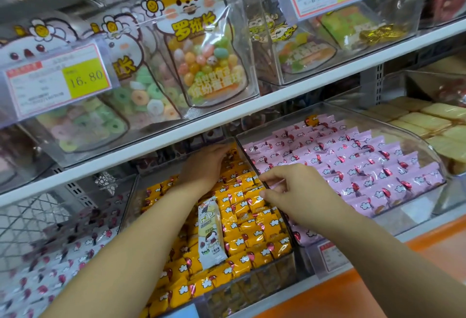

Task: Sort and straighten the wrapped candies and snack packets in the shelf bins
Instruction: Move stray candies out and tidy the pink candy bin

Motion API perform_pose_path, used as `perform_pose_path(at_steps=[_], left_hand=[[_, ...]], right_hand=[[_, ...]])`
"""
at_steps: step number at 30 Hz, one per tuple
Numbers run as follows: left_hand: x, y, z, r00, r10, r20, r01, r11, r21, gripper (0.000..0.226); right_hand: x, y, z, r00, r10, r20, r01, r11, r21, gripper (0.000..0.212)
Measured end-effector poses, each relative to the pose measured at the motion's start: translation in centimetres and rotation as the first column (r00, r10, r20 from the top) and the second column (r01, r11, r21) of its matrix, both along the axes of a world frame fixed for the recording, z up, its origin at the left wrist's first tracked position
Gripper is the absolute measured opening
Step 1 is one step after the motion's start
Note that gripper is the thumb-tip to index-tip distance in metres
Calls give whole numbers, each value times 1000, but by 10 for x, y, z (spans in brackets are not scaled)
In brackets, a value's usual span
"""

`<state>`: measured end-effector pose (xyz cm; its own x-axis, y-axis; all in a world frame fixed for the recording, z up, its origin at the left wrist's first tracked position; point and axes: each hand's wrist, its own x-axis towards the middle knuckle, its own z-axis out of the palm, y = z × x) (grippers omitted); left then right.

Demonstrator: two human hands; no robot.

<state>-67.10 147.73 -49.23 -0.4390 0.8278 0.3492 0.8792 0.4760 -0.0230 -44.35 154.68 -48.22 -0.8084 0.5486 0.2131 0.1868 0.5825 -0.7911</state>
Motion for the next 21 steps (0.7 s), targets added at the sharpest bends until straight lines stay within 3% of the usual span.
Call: perform_pose_path(at_steps=[2,6,11,14,16,21], left_hand=[[-2,2,-8,999,27,-28,-30,994,-101,53],[-12,7,-8,999,51,9,-49,986,-162,60],[-1,9,-9,994,110,-17,-110,947,-300,41],[1,9,-6,994,107,26,-94,946,-310,44],[2,8,-1,991,108,77,-82,956,-282,49],[31,9,19,978,126,166,-127,992,-1,45]], right_hand=[[0,-1,0,1000,-7,-2,7,1000,23,31],[-1,-1,-2,1000,-4,-3,4,999,35,30],[-2,-2,-3,1000,-11,8,11,1000,28,33],[0,-3,-3,1000,-16,8,16,999,49,35],[1,-3,-3,1000,-12,9,11,998,54,36],[6,2,0,999,41,-6,-41,999,33,31]])
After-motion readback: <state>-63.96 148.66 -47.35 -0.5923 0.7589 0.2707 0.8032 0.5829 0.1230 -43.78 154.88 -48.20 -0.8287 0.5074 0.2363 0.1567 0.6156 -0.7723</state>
